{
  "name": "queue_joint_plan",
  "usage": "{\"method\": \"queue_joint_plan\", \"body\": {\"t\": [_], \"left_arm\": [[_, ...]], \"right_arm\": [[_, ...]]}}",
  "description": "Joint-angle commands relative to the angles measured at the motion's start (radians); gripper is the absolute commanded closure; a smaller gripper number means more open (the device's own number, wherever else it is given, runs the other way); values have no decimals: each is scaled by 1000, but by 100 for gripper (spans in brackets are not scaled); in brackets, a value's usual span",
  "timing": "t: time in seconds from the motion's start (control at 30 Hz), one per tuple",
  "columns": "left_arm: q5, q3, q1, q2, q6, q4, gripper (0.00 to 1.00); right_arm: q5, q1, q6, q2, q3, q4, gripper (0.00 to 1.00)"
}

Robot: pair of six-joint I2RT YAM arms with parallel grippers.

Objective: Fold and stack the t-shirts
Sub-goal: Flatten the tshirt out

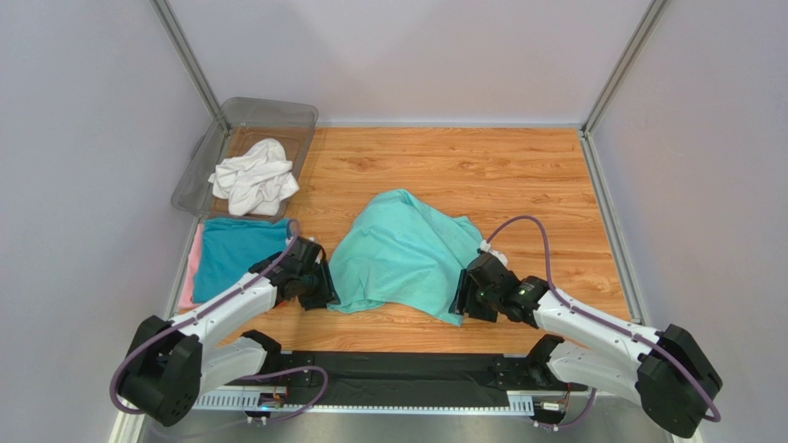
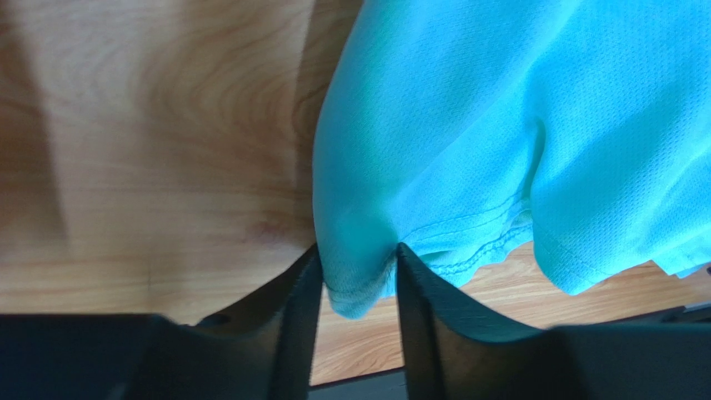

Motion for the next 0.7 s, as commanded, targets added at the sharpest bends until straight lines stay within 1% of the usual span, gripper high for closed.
{"method": "queue_joint_plan", "body": {"t": [0.0,0.03,0.07,0.13,0.17,0.2,0.23,0.3,0.33,0.37,0.4,0.43,0.5,0.53,0.57,0.63,0.67], "left_arm": [[14,-15,-2,64,-3,71,58],[16,-15,-2,75,0,76,67],[18,-15,-2,90,2,79,71],[30,-17,-2,103,5,102,80],[31,-17,-4,104,5,105,86],[31,-17,-4,104,5,112,100],[31,-15,-4,97,5,111,100],[40,-5,-4,75,14,108,100],[42,-2,-2,42,14,108,100],[42,4,-4,19,18,96,100],[39,24,-4,-7,28,88,100],[31,38,-4,-64,35,76,100],[18,93,-4,-122,51,47,100],[5,118,-4,-180,60,37,100],[-1,142,-4,-205,71,33,100],[-30,237,-4,-265,97,23,100],[-44,273,-4,-279,106,22,100]], "right_arm": [[50,13,36,35,-3,101,44],[53,13,36,44,-1,100,47],[57,16,36,55,1,103,54],[59,23,38,76,-1,106,56],[64,25,41,82,-2,107,56],[65,26,42,98,-2,106,58],[68,27,44,105,-2,106,71],[79,28,32,104,10,91,83],[108,28,30,95,31,60,93],[123,30,23,83,46,36,98],[143,30,0,46,66,9,100],[187,30,-16,23,111,-44,100],[226,31,-49,-57,160,-93,100],[244,30,-81,-84,190,-135,100],[275,30,-97,-138,241,-147,100],[309,30,-155,-187,299,-163,100],[320,30,-174,-228,357,-164,100]]}}
